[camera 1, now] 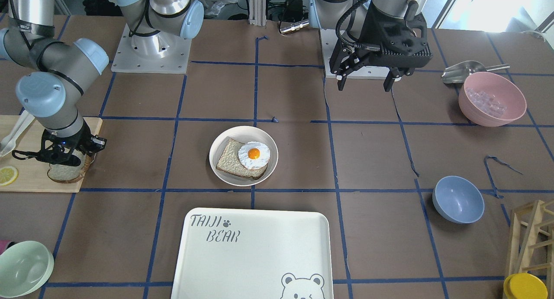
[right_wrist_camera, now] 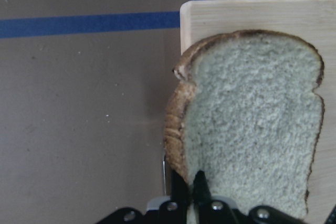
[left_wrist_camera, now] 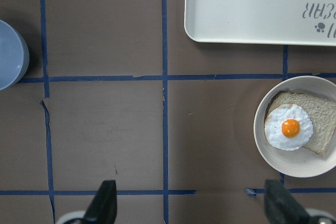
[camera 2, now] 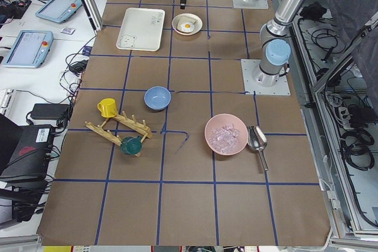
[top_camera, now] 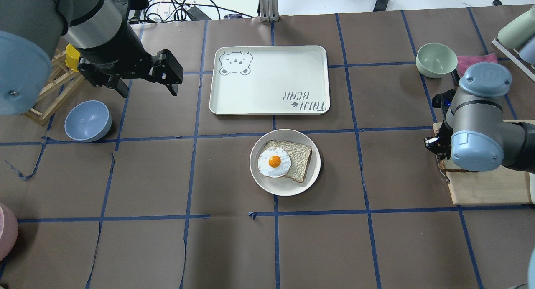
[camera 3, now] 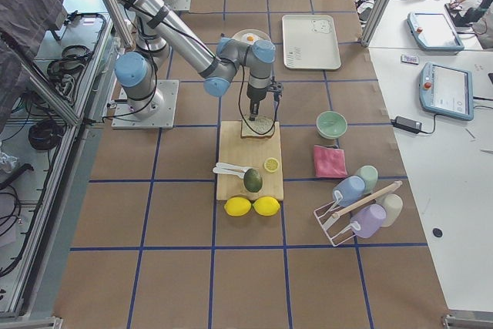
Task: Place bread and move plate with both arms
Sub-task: 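Lift the bread slice with the right gripper and carry it over the plate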
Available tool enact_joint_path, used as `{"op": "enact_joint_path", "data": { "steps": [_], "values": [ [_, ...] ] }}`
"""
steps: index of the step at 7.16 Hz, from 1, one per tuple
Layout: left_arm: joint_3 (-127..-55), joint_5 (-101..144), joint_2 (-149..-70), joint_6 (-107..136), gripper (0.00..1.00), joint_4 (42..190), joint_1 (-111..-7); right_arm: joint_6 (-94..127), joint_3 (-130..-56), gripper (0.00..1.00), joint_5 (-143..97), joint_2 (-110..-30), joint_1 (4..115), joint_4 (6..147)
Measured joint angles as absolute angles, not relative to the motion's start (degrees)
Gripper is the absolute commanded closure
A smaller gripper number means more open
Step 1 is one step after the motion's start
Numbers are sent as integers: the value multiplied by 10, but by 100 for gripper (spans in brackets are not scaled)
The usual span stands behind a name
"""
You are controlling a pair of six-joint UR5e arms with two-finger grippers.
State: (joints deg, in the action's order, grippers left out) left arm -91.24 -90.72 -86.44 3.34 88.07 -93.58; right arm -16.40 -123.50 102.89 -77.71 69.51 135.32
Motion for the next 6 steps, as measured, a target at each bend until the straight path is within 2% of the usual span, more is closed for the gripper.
{"op": "enact_joint_path", "data": {
  "steps": [2,6],
  "values": [
    [-913,-907,-865,33,0,881,-935,-155,-1220,100,1021,-789,706,1344],
    [-913,-907,-865,33,0,880,-935,-92,-1117,100,1006,-793,769,1209]
  ]
}}
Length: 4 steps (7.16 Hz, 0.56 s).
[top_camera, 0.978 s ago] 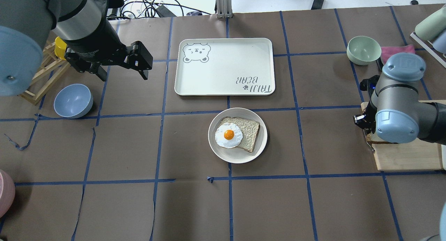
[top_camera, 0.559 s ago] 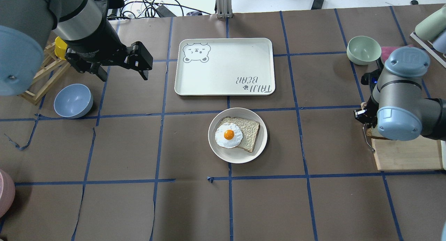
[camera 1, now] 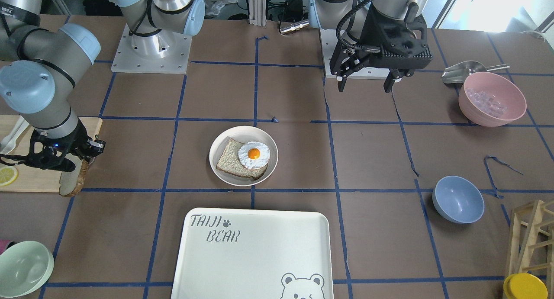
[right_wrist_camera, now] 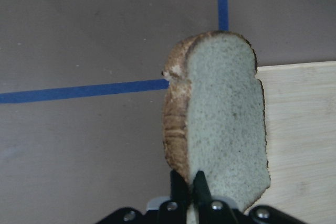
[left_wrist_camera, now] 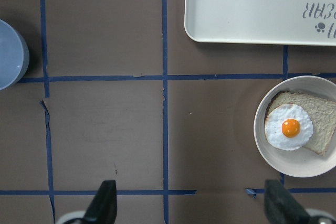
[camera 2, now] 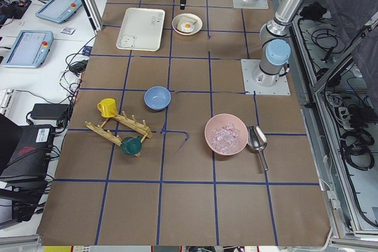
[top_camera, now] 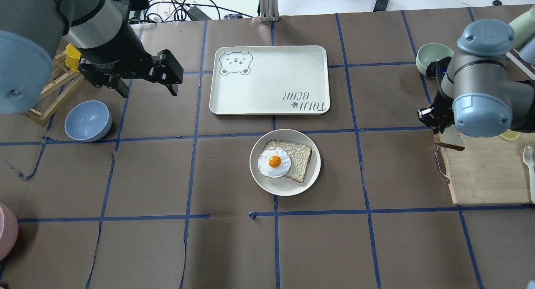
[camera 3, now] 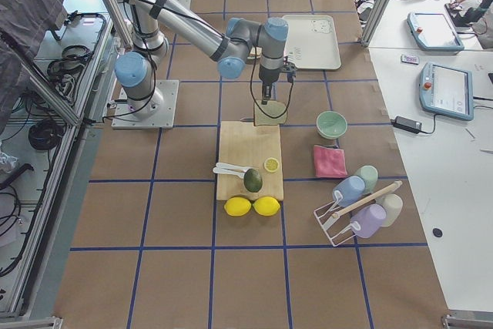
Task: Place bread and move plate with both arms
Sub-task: 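Lift the bread slice with the right gripper and carry it over the plate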
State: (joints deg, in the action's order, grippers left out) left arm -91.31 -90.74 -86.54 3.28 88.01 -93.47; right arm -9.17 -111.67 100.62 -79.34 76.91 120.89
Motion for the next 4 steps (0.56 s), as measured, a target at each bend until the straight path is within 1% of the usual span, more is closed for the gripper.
{"op": "enact_joint_path", "data": {
  "steps": [2,4],
  "values": [
    [-913,-907,-865,33,0,881,-934,0,-1099,100,1002,-804,852,1176],
    [-913,-907,-864,33,0,881,-934,92,-1093,100,998,-823,960,1172]
  ]
}}
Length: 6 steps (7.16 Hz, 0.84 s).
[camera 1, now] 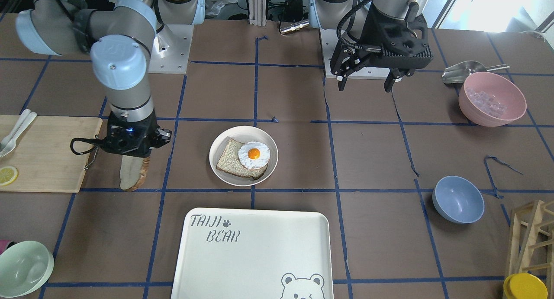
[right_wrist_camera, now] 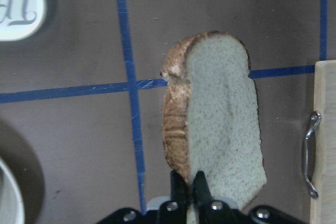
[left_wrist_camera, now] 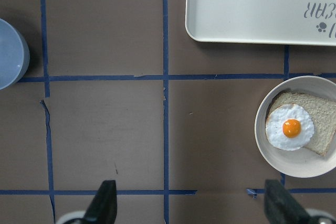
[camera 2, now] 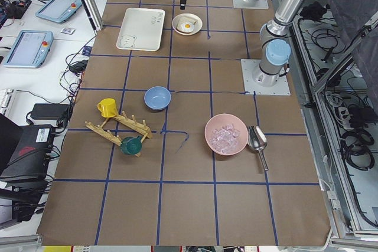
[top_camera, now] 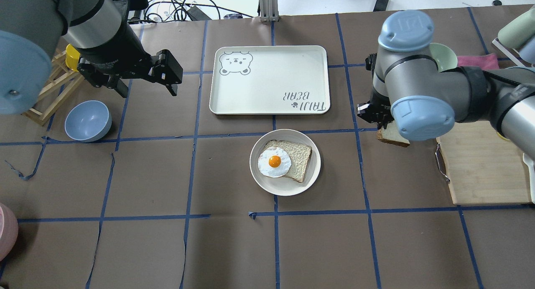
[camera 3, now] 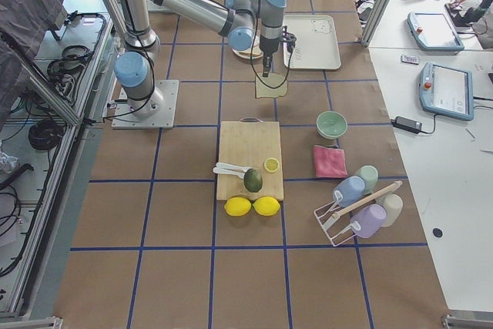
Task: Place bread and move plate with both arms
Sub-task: 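Lift the bread slice with the right gripper and carry it over the plate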
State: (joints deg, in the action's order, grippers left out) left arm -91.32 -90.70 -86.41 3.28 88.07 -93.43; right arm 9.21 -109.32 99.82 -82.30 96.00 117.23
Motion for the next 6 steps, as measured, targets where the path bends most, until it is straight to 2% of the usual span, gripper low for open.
{"op": "enact_joint_path", "data": {
  "steps": [4,6],
  "values": [
    [-913,-907,-864,33,0,881,-934,353,-1090,100,996,-802,1178,1231],
    [-912,-907,-864,33,0,881,-934,431,-1090,100,996,-778,1217,1249]
  ]
}}
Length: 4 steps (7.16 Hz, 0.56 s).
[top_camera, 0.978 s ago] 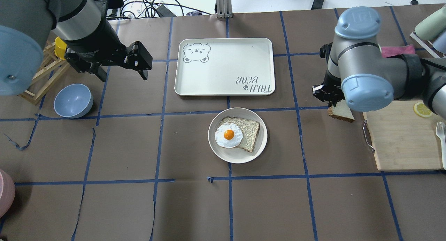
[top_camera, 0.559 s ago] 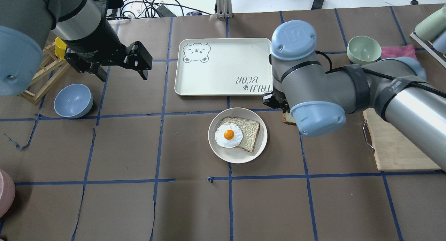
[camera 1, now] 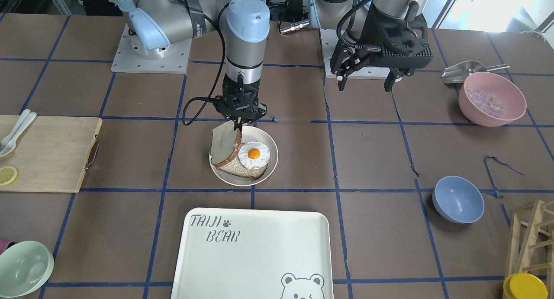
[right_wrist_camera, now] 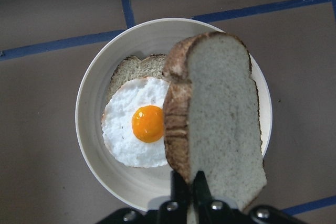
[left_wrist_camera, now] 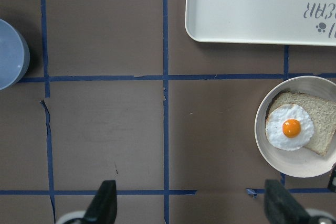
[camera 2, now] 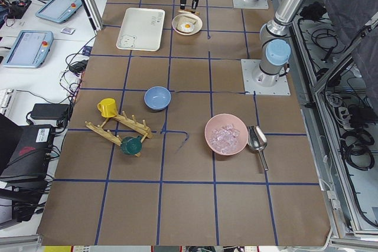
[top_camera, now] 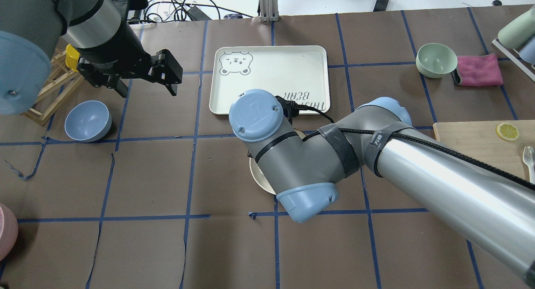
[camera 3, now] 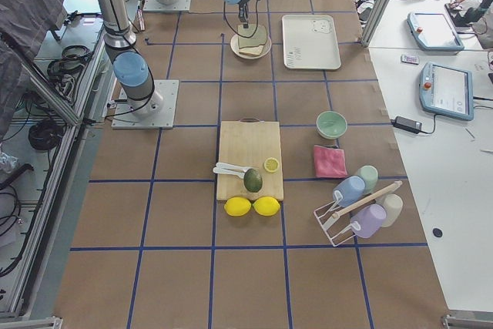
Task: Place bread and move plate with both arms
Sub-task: 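Lift the bread slice with the right gripper and carry it over the plate, then lower the bread onto the egg toast and open the right gripper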
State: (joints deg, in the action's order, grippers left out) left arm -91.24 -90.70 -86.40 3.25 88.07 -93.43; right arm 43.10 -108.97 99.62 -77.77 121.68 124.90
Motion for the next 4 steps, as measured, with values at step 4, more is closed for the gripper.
{"op": "enact_joint_path", "data": {
  "steps": [4],
  "values": [
    [-912,-907,-865,33,0,880,-934,468,-1085,97,998,-730,1222,1309]
  ]
}}
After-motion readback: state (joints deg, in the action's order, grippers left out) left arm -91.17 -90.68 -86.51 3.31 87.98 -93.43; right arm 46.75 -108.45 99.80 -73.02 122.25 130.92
